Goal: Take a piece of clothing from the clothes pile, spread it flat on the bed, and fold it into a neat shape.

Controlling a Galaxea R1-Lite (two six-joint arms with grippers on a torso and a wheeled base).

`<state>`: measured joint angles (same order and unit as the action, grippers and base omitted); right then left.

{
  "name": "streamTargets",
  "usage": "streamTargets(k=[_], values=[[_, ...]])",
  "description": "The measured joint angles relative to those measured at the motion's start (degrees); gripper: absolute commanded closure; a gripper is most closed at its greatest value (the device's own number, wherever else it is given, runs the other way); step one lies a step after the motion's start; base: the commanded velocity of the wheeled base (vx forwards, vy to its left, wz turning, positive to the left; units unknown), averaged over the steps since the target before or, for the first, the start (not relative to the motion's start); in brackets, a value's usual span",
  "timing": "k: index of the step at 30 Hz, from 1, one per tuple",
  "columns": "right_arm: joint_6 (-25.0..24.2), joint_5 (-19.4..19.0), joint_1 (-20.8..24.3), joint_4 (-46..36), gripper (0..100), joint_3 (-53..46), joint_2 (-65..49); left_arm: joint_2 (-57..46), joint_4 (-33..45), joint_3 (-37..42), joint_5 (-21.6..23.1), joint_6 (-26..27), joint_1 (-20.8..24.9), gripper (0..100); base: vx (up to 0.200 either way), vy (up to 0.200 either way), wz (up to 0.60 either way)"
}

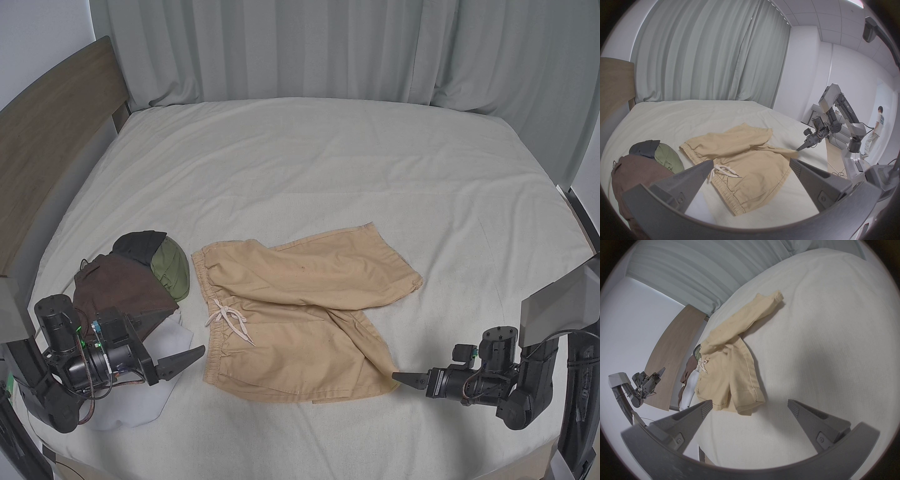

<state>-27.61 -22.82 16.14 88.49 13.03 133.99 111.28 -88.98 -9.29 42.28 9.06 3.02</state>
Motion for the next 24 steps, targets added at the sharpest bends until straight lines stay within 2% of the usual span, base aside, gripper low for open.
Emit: streamTargets(k=[13,21,24], values=[[-0.6,1.0,1.8,0.1,0,2.5,3.9,0.5,0.0,0.0,0.0,0.0,-0.1,0,0.0,0.0,0.0],[-4.6,1.4,4.6,0.1,0,3.8,3.7,0.4,0.0,0.0,0.0,0.0,-0.1,0,0.0,0.0,0.0],[-7.4,2.9,6.2,0.1,0,3.8,2.5,0.4,0.0,0.1,0.0,0.0,-0.1,0,0.0,0.0,0.0]])
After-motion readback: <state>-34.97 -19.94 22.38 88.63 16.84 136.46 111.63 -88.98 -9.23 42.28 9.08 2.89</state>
